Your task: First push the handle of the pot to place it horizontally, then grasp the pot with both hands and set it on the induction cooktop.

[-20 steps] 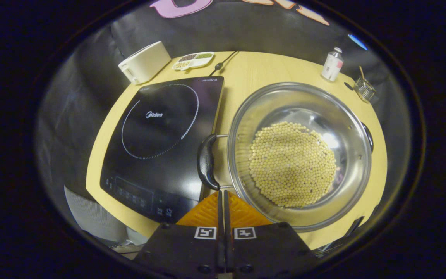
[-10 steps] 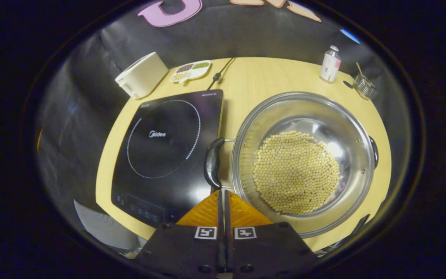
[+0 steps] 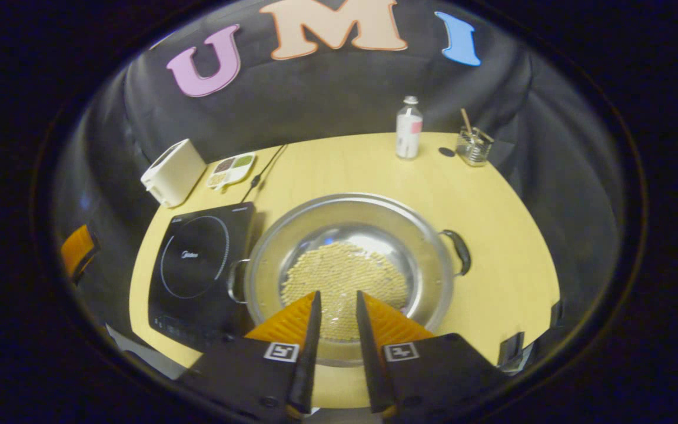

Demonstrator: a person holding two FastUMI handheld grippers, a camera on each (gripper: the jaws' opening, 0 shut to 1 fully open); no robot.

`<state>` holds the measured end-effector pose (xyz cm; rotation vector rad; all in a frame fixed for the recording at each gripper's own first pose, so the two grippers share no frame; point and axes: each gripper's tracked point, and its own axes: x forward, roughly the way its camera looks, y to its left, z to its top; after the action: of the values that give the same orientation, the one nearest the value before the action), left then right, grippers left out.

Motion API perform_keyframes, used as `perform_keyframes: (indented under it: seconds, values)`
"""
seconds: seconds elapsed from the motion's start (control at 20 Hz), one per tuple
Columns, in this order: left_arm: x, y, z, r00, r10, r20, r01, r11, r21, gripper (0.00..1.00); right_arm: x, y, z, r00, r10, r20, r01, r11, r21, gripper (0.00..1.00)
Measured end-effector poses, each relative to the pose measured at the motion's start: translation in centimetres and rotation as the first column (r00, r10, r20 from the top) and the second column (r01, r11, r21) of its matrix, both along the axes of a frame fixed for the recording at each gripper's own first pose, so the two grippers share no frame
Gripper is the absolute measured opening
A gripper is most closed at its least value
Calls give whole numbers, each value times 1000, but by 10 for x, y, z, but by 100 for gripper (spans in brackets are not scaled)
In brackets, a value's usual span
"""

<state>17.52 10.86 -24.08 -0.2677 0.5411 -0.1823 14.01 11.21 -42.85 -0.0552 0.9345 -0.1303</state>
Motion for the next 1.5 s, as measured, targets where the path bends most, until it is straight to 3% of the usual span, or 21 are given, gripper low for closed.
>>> perform_keyframes:
  seconds: [0.1, 0.2, 0.6, 0.95, 1.1, 1.15, 1.3, 1.4, 1.5]
  values:
    - [3, -13, -14, 999, -5, -38, 5, 1000, 13, 95, 7, -25, 3, 1000, 7, 10, -6, 999, -39, 65]
    - [7, -26, -29, 997, -1, -73, 3, 1000, 21, 95, 14, -45, 5, 1000, 24, 11, -24, 998, -61, 77]
    - [20, -64, -106, 964, 27, -266, -4, 996, 89, 96, 49, -132, -15, 999, 33, -36, -37, 992, -123, 75]
    - [29, -87, -157, 916, 64, -396, -12, 991, 132, 93, 71, -143, -53, 991, 72, -114, -78, 996, -50, 76]
    - [24, -104, -178, 880, 57, -472, -5, 994, 111, 90, 69, -142, -69, 983, 88, -161, -90, 996, -9, 76]
    - [33, -104, -173, 896, 53, -440, 8, 991, 134, 89, 68, -143, -73, 980, 93, -174, -94, 996, 2, 76]
    - [34, -109, -180, 888, 38, -457, 54, 981, 186, 86, 63, -150, -84, 977, 85, -194, -81, 996, 28, 76]
    - [34, -118, -182, 881, 7, -473, 85, 982, 172, 85, 61, -159, -91, 976, 64, -209, -56, 998, 42, 82]
    - [30, -128, -192, 864, -9, -503, 88, 987, 133, 85, 60, -168, -94, 976, 39, -216, -26, 998, 62, 80]
